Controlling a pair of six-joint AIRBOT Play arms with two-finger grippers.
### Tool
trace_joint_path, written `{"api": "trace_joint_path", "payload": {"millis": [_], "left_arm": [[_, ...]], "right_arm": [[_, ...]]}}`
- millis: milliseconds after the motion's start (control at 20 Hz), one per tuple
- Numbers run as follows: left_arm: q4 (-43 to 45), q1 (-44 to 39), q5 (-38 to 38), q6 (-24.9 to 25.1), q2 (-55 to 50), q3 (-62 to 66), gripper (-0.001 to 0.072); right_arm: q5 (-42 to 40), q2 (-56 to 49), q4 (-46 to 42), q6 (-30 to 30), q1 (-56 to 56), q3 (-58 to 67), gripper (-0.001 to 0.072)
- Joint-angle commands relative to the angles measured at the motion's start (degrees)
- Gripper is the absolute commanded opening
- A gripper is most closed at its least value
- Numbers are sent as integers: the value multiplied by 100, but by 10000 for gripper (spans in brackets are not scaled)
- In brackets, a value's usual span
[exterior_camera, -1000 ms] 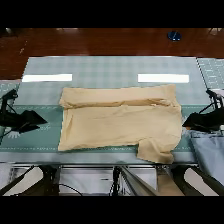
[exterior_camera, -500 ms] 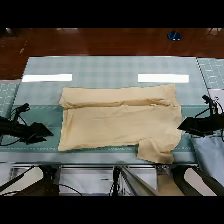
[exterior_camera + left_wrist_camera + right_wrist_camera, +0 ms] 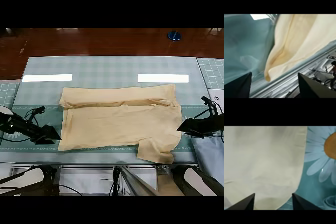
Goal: Fold the shirts.
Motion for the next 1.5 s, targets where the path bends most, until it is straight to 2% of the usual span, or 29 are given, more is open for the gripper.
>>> {"api": "trace_joint_path", "payload": {"millis": [0, 200, 250, 400, 500, 550, 600, 900, 1200, 1450], "left_arm": [[37, -365, 365, -2, -260, -4, 683], [-149, -909, 649, -70, -522, -4, 677], [-295, -1040, 730, -70, -590, -2, 653], [-575, -1362, 968, -157, -778, -2, 426], [-553, -1408, 1095, -160, -807, -4, 218], [-531, -1384, 1113, -157, -813, -4, 72], [-516, -1353, 1113, -157, -813, -4, 23], [-511, -1209, 1060, -149, -811, -2, 24], [-511, -1209, 1069, 24, -811, -2, 24], [-511, -1209, 1067, 68, -811, -2, 24]], "right_arm": [[44, 4, 0, 2, 0, -4, 544], [164, 4, 0, 4, 0, -4, 543], [192, 4, 0, 4, 0, -2, 543], [212, 4, 2, 46, 0, -2, 544], [243, 11, 0, 52, 0, -2, 543], [264, 22, -13, 52, -4, -2, 543], [282, 46, -57, 55, -4, -2, 543], [431, 181, -911, 192, -297, -4, 546], [157, 46, 212, 26, -1300, -33, 551], [358, -343, 348, -46, -1290, -33, 544]]}}
